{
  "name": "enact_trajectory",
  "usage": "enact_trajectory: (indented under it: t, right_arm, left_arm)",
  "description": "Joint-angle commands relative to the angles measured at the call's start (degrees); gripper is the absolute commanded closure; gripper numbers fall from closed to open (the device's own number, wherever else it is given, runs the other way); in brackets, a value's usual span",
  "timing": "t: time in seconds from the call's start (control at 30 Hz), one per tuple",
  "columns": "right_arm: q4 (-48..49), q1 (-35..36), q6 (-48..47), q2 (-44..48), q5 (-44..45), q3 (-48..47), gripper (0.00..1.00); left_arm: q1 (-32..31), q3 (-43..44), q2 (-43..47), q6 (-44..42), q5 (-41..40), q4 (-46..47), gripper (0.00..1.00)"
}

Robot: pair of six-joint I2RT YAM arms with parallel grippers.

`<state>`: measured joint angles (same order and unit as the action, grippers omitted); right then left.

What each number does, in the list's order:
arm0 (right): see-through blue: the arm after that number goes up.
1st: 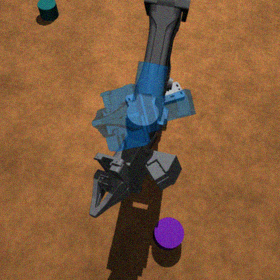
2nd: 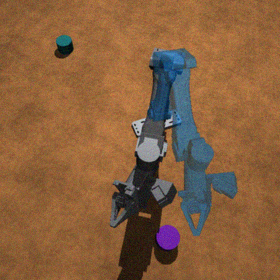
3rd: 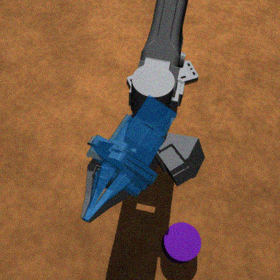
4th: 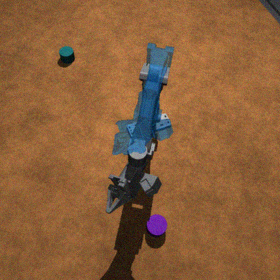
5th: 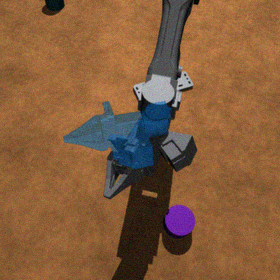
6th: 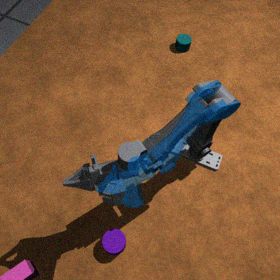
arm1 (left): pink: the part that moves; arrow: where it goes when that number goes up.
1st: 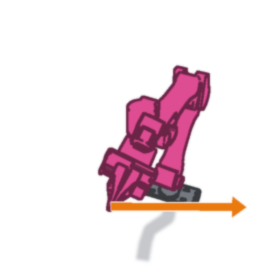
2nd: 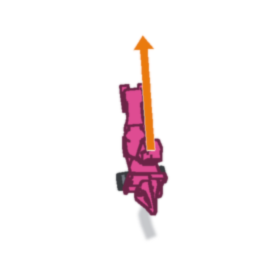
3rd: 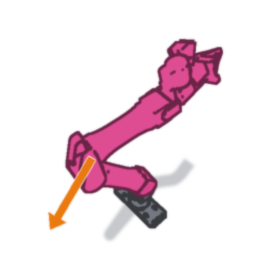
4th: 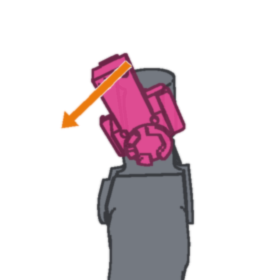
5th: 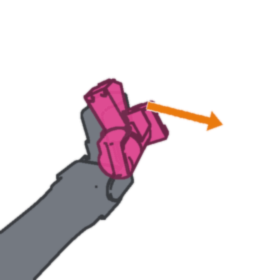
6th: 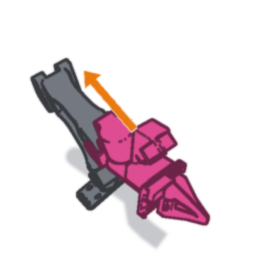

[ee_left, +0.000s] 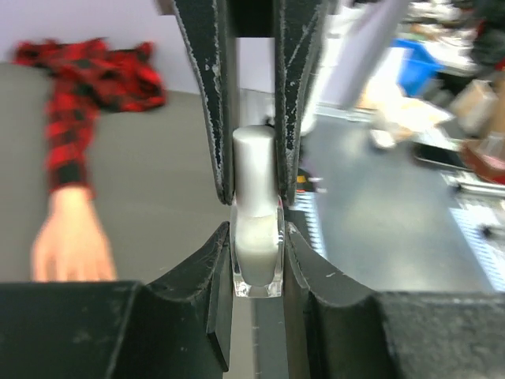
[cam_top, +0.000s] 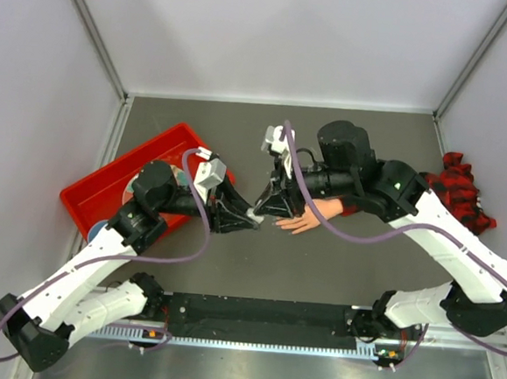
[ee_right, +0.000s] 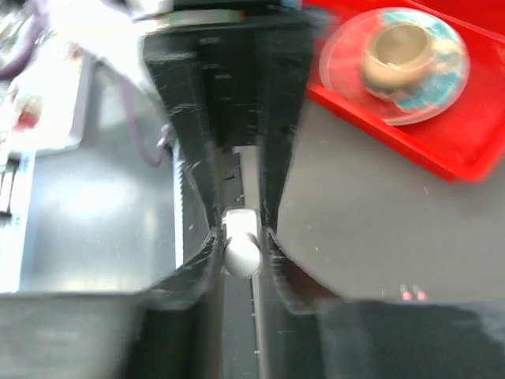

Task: Paint the nails

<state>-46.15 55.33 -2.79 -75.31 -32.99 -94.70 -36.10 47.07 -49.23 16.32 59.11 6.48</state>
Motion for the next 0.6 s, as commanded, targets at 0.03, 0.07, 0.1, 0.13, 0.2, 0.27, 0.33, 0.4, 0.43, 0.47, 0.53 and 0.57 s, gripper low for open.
enact_trajectory:
  t: [0.03,0.07,0.1,0.13,0.2,0.27,0.33,0.4,0.43,0.47,0.53,0.57]
  right_arm:
    - [0.2,0.2,13.2,-4.3,22.0,-10.0,0.41]
    - [-0.6,0.2,18.9,-5.2,25.2,-11.2,0.37]
    - [-1.8,0.2,21.8,-5.4,30.8,-11.9,0.3]
    - [-2.4,0.2,24.9,-5.7,32.8,-13.2,0.28]
    - [-6.0,0.2,32.8,-8.0,38.8,-15.2,0.25]
    - [-8.3,0.2,36.1,-9.9,40.3,-18.7,0.27]
    - [-9.5,0.7,36.6,-12.0,42.0,-20.1,0.28]
    - [-9.1,0.9,37.1,-13.1,42.2,-20.2,0.31]
    - [-8.2,1.0,37.2,-13.4,42.2,-20.0,0.34]
    - [-7.7,1.0,37.3,-13.5,42.2,-19.8,0.45]
    - [-7.5,1.0,37.2,-14.2,43.6,-19.7,0.51]
    - [-7.5,1.0,37.0,-14.3,44.6,-19.8,0.53]
  left_arm:
    - [-0.5,4.8,1.0,-12.1,-24.9,-8.9,1.0]
    - [-0.5,4.4,0.9,-13.4,-26.8,-7.9,1.0]
    - [-0.5,3.7,0.8,-13.8,-29.8,-7.4,1.0]
    - [-0.5,3.0,0.6,-14.1,-32.1,-6.9,1.0]
    - [-0.5,2.2,-0.2,-14.7,-36.5,-3.2,1.0]
    - [-0.6,2.7,-1.8,-16.0,-40.4,-3.2,1.0]
    - [-0.6,3.0,-3.2,-18.0,-42.1,-2.4,1.0]
    - [-0.5,2.5,-3.9,-18.3,-41.7,0.0,1.0]
    - [-0.5,2.3,-4.6,-18.7,-40.7,0.5,1.0]
    - [-0.6,2.4,-5.0,-18.8,-40.4,0.6,1.0]
    - [-0.5,2.2,-5.7,-18.4,-40.0,1.3,1.0]
    - [-0.5,2.0,-5.8,-18.4,-40.1,1.5,1.0]
